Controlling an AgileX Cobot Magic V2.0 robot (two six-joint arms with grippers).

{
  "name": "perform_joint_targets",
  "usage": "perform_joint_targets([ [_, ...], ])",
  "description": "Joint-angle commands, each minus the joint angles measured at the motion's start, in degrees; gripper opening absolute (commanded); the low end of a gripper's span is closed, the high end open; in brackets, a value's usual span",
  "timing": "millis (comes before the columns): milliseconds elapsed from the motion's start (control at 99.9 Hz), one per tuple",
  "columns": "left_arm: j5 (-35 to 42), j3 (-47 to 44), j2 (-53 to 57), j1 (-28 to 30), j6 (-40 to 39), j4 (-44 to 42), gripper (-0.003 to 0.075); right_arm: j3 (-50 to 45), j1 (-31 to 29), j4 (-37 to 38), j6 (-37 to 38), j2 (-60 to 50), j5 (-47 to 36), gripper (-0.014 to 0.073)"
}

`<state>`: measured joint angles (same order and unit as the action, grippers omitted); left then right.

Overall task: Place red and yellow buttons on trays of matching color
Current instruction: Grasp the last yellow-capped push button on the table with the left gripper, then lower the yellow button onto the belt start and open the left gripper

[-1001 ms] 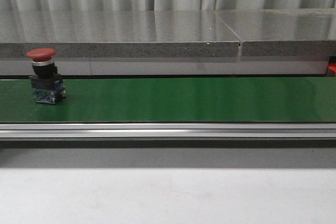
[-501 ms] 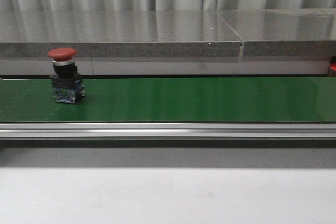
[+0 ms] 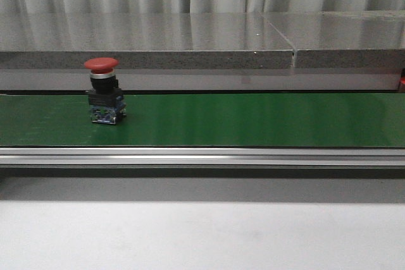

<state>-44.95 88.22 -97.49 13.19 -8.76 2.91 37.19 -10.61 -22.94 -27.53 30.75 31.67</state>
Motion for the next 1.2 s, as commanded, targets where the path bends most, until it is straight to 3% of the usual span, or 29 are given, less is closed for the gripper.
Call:
perform_joint_targets([
  [0, 3.0, -1.8, 6.5, -2.6, 0.6, 0.6, -0.0019, 1.5, 0.0, -0.6, -0.4, 0.1, -3.7, -0.0068],
  [270, 6.2, -13.8, 14.4, -9.0, 0.9, 0.2, -0.0019, 1.5, 0.0, -0.6, -0.4, 0.1, -3.7, -0.0068],
  [621, 14.7, -25.4, 14.7, -9.9, 0.9, 1.1, -0.0019, 1.5, 0.0, -0.6, -0.4, 0.1, -3.7, -0.0068],
  [801, 18.2, -27.9, 14.4, -9.9, 0.9, 1.2, -0.0019, 1.5, 0.0, -0.6, -0.4, 0.1, -3.7, -0.0068],
  [1191, 18.2, -28.2, 12.8, -9.9, 0.9, 1.2, -0.0018, 1.5, 0.0, -0.6, -0.4, 0.1, -3.7, -0.0068],
])
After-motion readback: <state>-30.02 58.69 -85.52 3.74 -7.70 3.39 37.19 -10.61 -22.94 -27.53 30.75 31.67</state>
